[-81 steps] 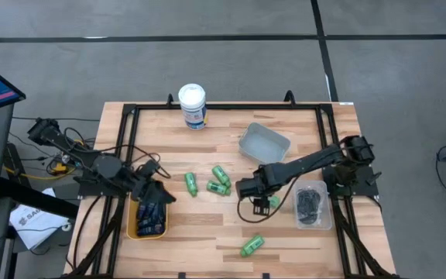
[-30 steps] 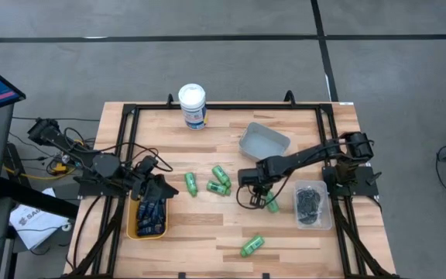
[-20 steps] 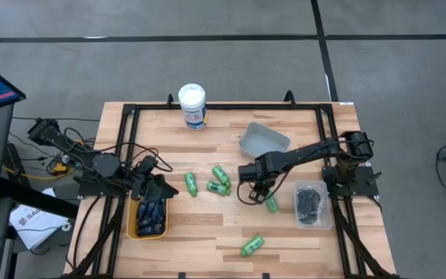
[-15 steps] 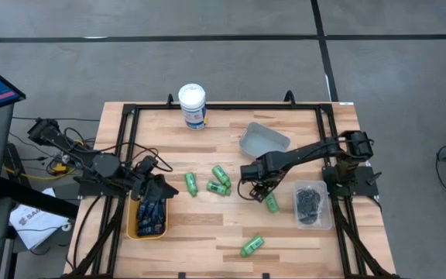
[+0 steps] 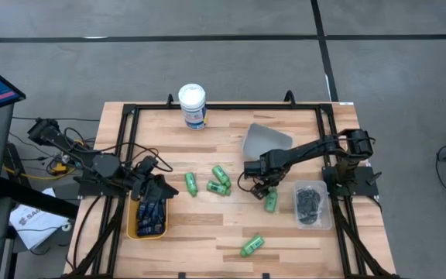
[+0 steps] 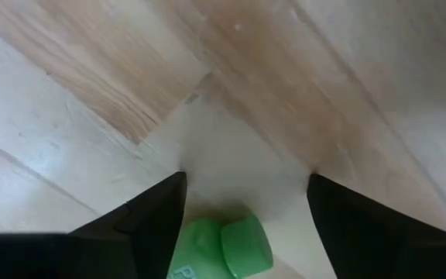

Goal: Pick & Place Travel size toiletries
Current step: Put the green shampoo into the gray bin

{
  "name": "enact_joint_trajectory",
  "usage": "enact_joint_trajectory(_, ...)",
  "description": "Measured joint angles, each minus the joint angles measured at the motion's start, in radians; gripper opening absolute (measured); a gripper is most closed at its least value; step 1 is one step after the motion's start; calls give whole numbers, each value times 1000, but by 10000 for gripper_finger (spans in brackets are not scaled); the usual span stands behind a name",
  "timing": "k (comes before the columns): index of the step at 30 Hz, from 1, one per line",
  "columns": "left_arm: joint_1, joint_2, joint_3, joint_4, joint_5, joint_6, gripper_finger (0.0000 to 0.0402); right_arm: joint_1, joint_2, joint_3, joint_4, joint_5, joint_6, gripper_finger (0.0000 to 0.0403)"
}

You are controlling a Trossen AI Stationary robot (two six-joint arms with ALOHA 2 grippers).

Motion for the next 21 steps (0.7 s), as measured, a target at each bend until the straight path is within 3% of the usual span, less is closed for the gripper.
enact_joint_trajectory(12,0,0,0,-1,-1,7,248,27,-46,120,-44,-4,-110,256)
enact_joint_trajectory(15,0,0,0,1,-1,7,246,54,-84,151,-105,-9,-280,256)
enact_joint_trajectory(21,0,0,-1,0,-4,6,246,198,-205,155,-226,-54,-792,256)
